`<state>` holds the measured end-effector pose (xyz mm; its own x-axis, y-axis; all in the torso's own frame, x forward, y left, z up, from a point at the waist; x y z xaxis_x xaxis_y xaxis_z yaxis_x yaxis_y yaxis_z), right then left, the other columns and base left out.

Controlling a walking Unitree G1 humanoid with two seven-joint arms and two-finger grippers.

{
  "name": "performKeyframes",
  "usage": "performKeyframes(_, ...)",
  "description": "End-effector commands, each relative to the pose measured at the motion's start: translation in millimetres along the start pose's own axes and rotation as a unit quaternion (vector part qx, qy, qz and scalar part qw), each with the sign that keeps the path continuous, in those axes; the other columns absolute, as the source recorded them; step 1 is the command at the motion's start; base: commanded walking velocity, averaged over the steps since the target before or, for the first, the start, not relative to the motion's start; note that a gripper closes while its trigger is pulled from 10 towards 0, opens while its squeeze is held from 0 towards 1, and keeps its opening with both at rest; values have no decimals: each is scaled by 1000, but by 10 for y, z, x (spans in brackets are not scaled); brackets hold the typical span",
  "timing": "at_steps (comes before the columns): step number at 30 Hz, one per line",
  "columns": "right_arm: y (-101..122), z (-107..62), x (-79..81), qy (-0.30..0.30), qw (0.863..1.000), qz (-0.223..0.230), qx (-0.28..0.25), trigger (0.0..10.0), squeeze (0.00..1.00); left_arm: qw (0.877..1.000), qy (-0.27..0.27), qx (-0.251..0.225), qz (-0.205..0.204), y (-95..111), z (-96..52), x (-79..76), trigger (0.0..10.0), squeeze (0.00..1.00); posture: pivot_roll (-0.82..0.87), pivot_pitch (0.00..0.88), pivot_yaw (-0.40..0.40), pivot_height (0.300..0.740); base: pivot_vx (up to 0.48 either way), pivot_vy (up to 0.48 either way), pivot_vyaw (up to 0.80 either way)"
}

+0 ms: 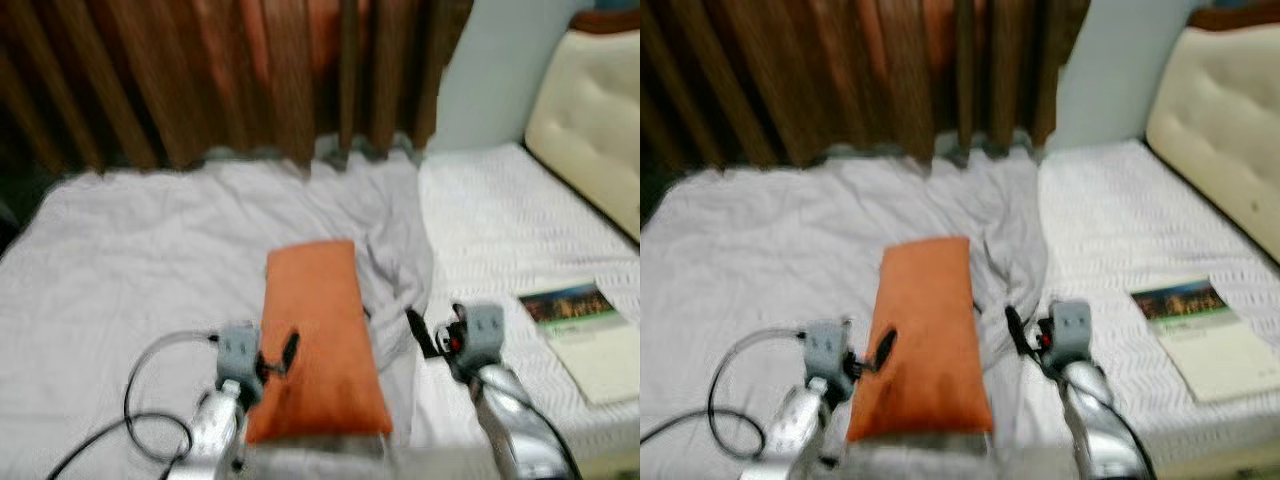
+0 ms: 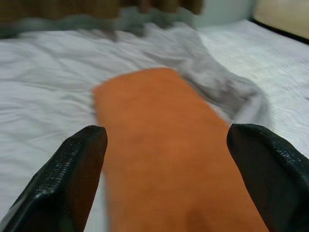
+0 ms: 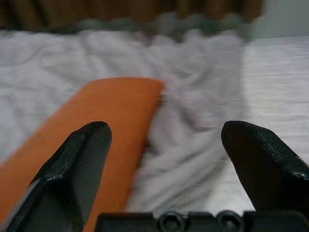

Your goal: Clean up the room

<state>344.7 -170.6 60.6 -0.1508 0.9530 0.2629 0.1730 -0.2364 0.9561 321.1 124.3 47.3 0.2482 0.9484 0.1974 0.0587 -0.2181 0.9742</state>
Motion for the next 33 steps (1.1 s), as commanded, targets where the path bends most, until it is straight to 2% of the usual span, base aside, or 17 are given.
performKeyframes(1,-37,77,-60,-12,999,48,11,10000,0,999,27,21,-7,-104,28,204,10000,0,-20,159,-13,740,0,0,0)
performKeyframes(3,-31,119,-81,-17,998,65,13,10000,0,999,30,22,-10,-113,60,246,10000,0,-20,159,-13,740,0,0,0)
performKeyframes(5,95,245,-131,-27,997,79,1,10000,0,1000,14,4,-26,13,227,325,10000,0,-18,234,-42,740,0,0,0)
performKeyframes(6,129,258,-141,-28,997,78,-2,10000,0,999,12,-1,-30,48,254,343,10000,0,-18,234,-42,740,0,0,0)
performKeyframes(10,397,397,-117,-29,997,70,-34,10000,0,995,43,9,-93,152,456,713,10000,0,-46,360,-63,740,0,0,0)
performKeyframes(11,468,417,-111,-31,996,74,-44,10000,0,993,49,12,-105,173,480,778,10000,0,-54,376,-66,740,0,0,0)
performKeyframes(12,468,417,-111,-31,996,74,-44,10000,0,993,49,12,-105,173,480,778,10000,0,-54,376,-66,740,0,0,0)
performKeyframes(13,564,500,-57,-28,994,95,-54,10000,0,988,66,22,-140,182,534,920,10000,0,-84,448,-68,740,0,0,0)
performKeyframes(14,564,500,-57,-28,994,95,-54,10000,0,988,66,22,-140,182,534,920,10000,0,-84,448,-68,740,0,0,0)
performKeyframes(15,600,567,5,-20,990,129,-56,10000,0,984,78,27,-160,199,568,1003,10000,0,-99,521,-75,740,0,0,0)
performKeyframes(17,622,580,21,-17,988,138,-59,10000,0,983,80,26,-164,215,577,1025,10000,0,-100,533,-75,740,0,0,0)
performKeyframes(19,616,611,62,-8,982,177,-57,10000,0,978,92,27,-184,219,587,1092,10000,0,-107,595,-69,740,0,0,0)
performKeyframes(21,583,631,110,-2,975,215,-51,10000,0,973,103,24,-203,229,588,1157,10000,0,-119,614,-63,740,0,0,0)
performKeyframes(24,581,649,156,3,968,244,-53,10000,0,969,104,12,-223,283,606,1194,10000,0,-124,620,-55,740,0,0,0)
performKeyframes(25,618,673,223,16,960,272,-59,10000,0,962,89,-18,-256,426,669,1186,10000,0,-125,627,-52,740,0,0,0)
performKeyframes(27,644,682,277,28,953,293,-65,10000,0,960,67,-42,-270,561,724,1151,10000,0,-132,639,-49,740,0,0,0)
performKeyframes(33,692,695,406,50,951,297,-74,10000,0,959,13,-74,-274,800,832,999,10000,0,-149,647,-41,740,0,0,0)
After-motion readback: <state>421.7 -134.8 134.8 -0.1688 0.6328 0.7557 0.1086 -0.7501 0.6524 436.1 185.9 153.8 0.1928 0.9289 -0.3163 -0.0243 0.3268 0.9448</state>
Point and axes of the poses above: a point about 5 cm out from each wrist's last joint towards the gripper, its own z axis pointing out of the wrist towards the gripper, its own y axis along the axis of the wrist's last joint, x = y × z, the point moved 5 cm from there along z, pointing out of the wrist towards the gripper, and after that the axes turned 13 degrees about z, right-handed, at the moved point
